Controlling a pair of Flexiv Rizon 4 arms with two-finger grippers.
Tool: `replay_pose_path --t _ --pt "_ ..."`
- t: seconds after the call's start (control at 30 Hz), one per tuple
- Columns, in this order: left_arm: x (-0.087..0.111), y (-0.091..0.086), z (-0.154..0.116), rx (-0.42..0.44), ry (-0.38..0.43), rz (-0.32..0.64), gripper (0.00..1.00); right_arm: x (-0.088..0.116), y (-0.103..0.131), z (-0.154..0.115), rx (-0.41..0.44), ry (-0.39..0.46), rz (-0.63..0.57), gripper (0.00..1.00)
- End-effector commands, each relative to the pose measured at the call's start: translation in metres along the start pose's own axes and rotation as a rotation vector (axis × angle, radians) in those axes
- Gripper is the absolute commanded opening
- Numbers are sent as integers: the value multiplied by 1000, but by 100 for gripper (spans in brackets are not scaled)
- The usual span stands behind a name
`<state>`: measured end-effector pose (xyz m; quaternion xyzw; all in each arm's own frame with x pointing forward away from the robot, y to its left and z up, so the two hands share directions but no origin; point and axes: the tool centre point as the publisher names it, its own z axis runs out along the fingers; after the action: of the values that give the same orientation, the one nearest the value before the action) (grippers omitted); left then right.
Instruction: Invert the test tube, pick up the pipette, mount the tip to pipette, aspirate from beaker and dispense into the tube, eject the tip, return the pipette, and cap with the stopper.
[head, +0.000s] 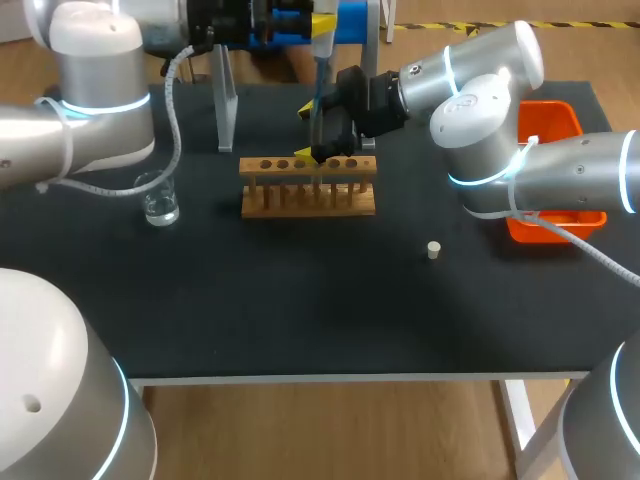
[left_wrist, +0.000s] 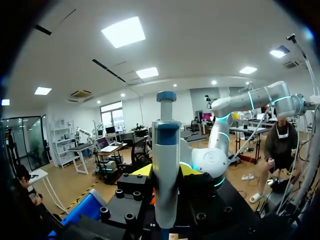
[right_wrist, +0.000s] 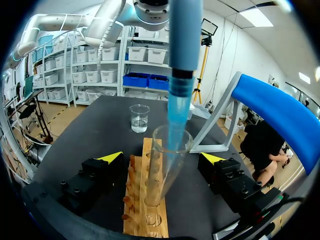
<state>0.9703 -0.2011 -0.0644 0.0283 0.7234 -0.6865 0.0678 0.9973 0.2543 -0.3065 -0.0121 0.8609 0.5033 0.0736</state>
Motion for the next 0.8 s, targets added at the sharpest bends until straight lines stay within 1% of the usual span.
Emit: replay_pose_path --t 0.03,0.8 --pt "-1 3 2 2 -2 1 0 0 0 0 2 0 0 100" --pt "-1 13 0 1 -15 9 0 0 0 0 2 0 0 100"
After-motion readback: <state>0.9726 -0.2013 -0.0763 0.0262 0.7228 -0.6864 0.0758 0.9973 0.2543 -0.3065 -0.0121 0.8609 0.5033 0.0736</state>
